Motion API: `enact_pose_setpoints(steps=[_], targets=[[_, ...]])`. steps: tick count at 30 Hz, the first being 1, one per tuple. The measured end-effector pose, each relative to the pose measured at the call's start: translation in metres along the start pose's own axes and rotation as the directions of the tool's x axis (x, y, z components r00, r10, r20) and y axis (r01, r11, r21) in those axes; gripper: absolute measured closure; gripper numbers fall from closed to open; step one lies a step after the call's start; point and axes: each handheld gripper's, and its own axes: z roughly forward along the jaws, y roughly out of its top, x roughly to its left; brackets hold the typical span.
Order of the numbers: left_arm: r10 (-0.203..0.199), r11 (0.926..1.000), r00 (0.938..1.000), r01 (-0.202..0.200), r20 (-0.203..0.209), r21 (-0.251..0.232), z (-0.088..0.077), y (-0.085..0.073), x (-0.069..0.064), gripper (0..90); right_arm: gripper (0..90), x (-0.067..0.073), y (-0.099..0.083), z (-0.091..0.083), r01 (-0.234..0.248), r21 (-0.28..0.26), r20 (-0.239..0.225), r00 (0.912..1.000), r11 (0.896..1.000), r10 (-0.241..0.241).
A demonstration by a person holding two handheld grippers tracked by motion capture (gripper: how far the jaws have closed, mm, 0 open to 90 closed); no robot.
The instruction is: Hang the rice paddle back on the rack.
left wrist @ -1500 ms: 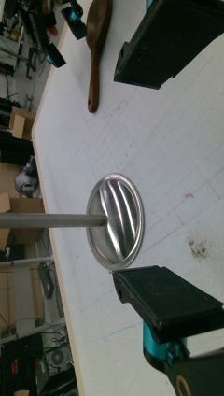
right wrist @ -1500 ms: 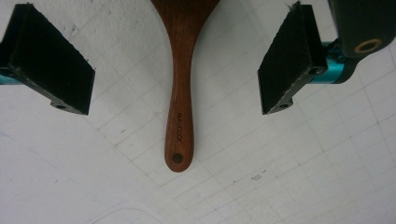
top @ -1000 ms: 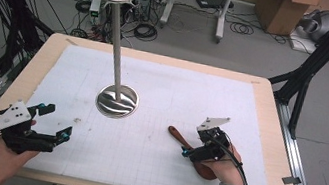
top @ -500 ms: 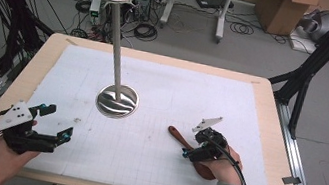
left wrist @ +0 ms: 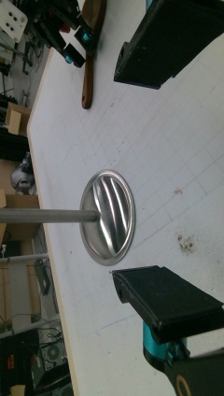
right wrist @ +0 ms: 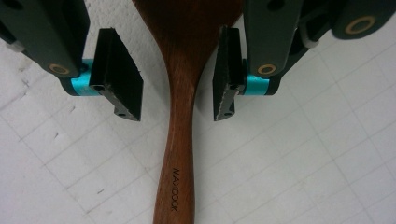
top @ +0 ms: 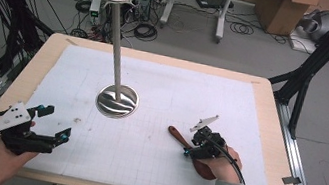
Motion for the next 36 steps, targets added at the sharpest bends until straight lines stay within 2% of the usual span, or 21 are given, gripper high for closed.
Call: enact_pose_setpoints(steps=[7,14,19,26,31,36], targets=[[-0.007,1.0,0.9999,0.007,-0.012,-0.004,-0.006,-0.002,0.002,6.5,58.1,0.0,0.004,0.004,0.003,0.023,-0.004,1.0,1.0,-0.003],[-0.009,1.0,0.9997,0.009,-0.022,0.001,-0.011,-0.003,0.003,6.5,64.2,0.002,0.009,0.005,-0.014,0.05,-0.005,0.9999,0.999,0.014],[-0.011,0.9999,0.9996,0.011,-0.025,-0.003,-0.013,-0.004,0.004,6.5,74.2,0.002,0.011,0.006,-0.017,0.053,-0.002,0.9999,0.998,0.017],[-0.01,0.9999,0.9996,0.01,-0.026,-0.004,-0.013,-0.004,0.004,6.5,77.2,0.003,0.011,0.005,-0.033,0.051,-0.001,0.9995,0.998,0.033],[-0.011,0.9999,0.9997,0.011,-0.023,-0.007,-0.012,-0.003,0.004,6.5,77.5,0.004,0.011,0.003,-0.028,0.023,0.01,0.9995,0.999,0.028],[-0.01,0.9999,0.9997,0.01,-0.021,-0.011,-0.012,-0.002,0.005,6.5,77.6,0.005,0.01,-0.006,-0.013,-0.04,0.018,0.9997,0.999,0.014]])
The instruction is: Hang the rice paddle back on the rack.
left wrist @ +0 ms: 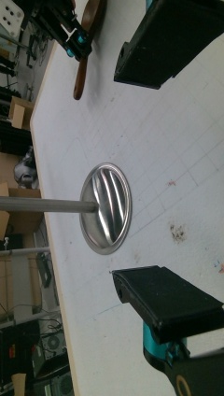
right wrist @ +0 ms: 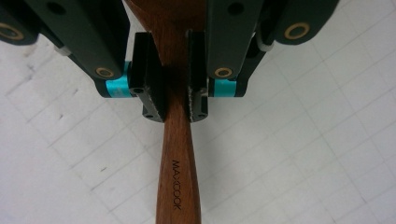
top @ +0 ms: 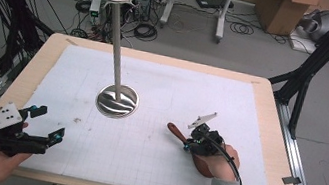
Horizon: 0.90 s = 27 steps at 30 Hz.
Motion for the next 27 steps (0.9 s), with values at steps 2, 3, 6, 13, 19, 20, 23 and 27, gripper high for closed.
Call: enact_pose_setpoints(steps=[2,3,6,13,19,20,23,27], targets=[[0.003,1.0,1.0,-0.003,0.001,-0.001,0.001,0.0,0.0,6.5,77.6,-0.001,-0.001,-0.004,-0.001,-0.026,-0.001,1.0,1.0,0.001],[0.002,1.0,1.0,-0.002,0.003,-0.003,0.001,0.001,-0.001,6.5,77.6,-0.001,-0.002,-0.006,0.001,-0.04,0.0,1.0,0.999,-0.001],[0.006,1.0,1.0,-0.006,0.006,-0.004,0.002,0.002,-0.001,6.5,77.7,-0.001,-0.003,-0.012,-0.004,-0.075,-0.011,0.9999,0.997,0.003],[0.007,0.9999,0.9999,-0.007,0.009,-0.012,0.001,0.004,-0.001,6.5,77.9,-0.002,-0.005,-0.022,0.003,-0.146,0.003,1.0,0.989,-0.003],[0.006,0.9998,0.9999,-0.006,0.011,-0.02,0.0,0.006,-0.002,6.5,78.0,-0.002,-0.007,-0.032,-0.003,-0.211,0.025,0.9997,0.978,0.009],[0.007,0.9998,0.9999,-0.007,0.009,-0.02,0.0,0.006,-0.002,6.5,78.0,-0.002,-0.007,-0.033,-0.004,-0.225,0.028,0.9995,0.974,0.011],[0.007,0.9997,0.9999,-0.007,0.009,-0.023,0.0,0.006,-0.002,6.5,78.0,-0.002,-0.008,-0.037,-0.016,-0.252,0.021,0.9995,0.968,0.022],[0.007,0.9997,0.9999,-0.006,0.008,-0.024,0.0,0.006,-0.002,6.5,78.0,-0.004,-0.01,-0.039,-0.02,-0.272,0.012,0.9996,0.962,0.025]])
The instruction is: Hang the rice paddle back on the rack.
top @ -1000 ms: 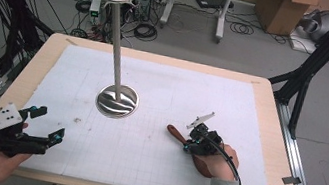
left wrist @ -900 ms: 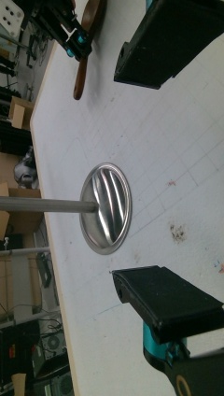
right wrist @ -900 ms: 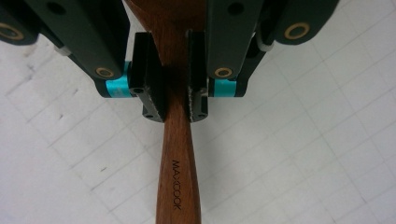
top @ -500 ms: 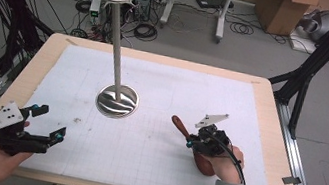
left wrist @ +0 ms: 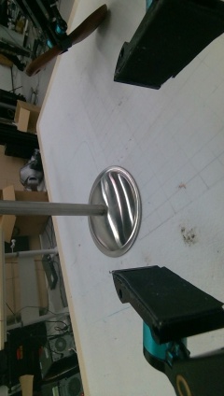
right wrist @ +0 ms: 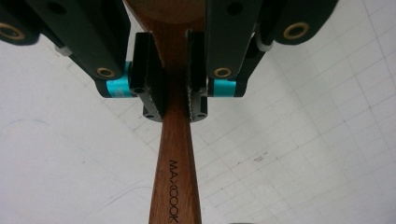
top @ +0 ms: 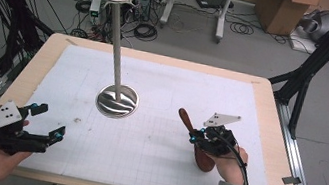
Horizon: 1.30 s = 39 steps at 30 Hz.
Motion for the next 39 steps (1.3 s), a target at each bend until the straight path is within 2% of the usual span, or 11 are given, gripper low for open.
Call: enact_pose_setpoints(steps=[3,11,20,30,34,39], targets=[[0.005,1.0,1.0,-0.005,0.002,0.001,0.0,0.001,0.0,6.5,78.0,0.0,0.001,-0.003,-0.001,-0.038,-0.013,0.9999,0.999,0.0],[0.004,0.9999,1.0,-0.004,0.002,-0.013,-0.003,0.003,-0.002,6.5,78.1,0.0,0.002,-0.01,-0.012,-0.097,0.011,0.9999,0.995,0.013],[0.003,0.9999,1.0,-0.003,0.001,-0.012,-0.008,0.001,-0.001,6.5,78.1,-0.001,0.006,-0.01,-0.014,-0.171,0.017,0.9997,0.985,0.017],[-0.009,0.9996,0.9999,0.009,-0.008,-0.028,-0.017,0.001,0.0,6.5,78.2,0.002,0.016,-0.008,-0.01,-0.201,-0.006,0.9999,0.98,0.008],[-0.015,0.9995,0.9997,0.015,-0.017,-0.029,-0.02,0.0,0.002,6.5,78.2,0.002,0.027,-0.008,0.007,-0.194,-0.027,0.9996,0.981,-0.012],[-0.017,0.9994,0.9997,0.017,-0.014,-0.029,-0.021,0.0,0.002,6.5,78.2,0.005,0.046,-0.012,0.023,-0.217,-0.04,0.9987,0.976,-0.032]])
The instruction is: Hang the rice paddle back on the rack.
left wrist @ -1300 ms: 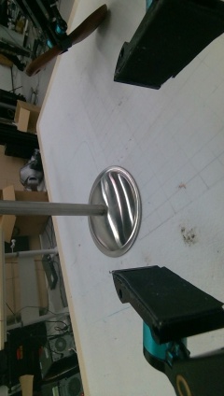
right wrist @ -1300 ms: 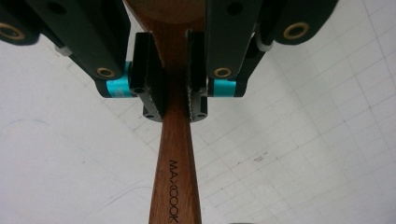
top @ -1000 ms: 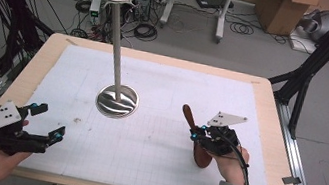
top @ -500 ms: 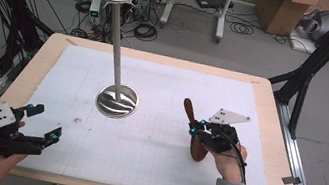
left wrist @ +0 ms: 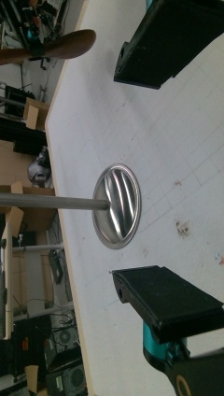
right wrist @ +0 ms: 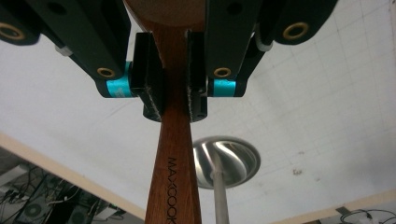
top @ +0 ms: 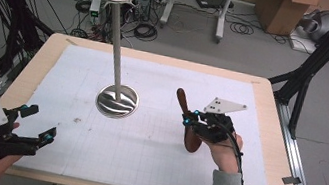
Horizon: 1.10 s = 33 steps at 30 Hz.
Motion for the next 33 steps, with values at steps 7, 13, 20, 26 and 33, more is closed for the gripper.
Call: enact_pose_setpoints(steps=[7,13,20,26,33], targets=[[-0.004,1.0,1.0,0.004,-0.004,0.0,-0.002,-0.001,0.003,6.5,78.2,-0.001,0.024,0.002,0.006,-0.028,-0.051,0.9987,1.0,-0.007],[-0.01,0.9999,0.9999,0.01,-0.008,-0.002,-0.003,-0.002,0.005,6.5,78.2,-0.005,0.04,0.004,0.009,-0.041,-0.109,0.9939,0.999,-0.014],[-0.012,0.9999,0.9999,0.012,-0.011,-0.001,-0.005,-0.003,0.007,6.5,78.2,-0.011,0.053,0.005,-0.006,-0.059,-0.185,0.9826,0.998,-0.005],[-0.018,0.9998,0.9997,0.018,-0.013,0.001,-0.006,-0.004,0.01,6.5,78.2,-0.014,0.063,0.005,0.001,-0.076,-0.191,0.9815,0.997,-0.016],[-0.022,0.9998,0.9996,0.022,-0.016,-0.004,-0.009,-0.003,0.013,6.5,78.2,-0.013,0.078,0.003,0.018,-0.092,-0.184,0.9823,0.996,-0.035]])
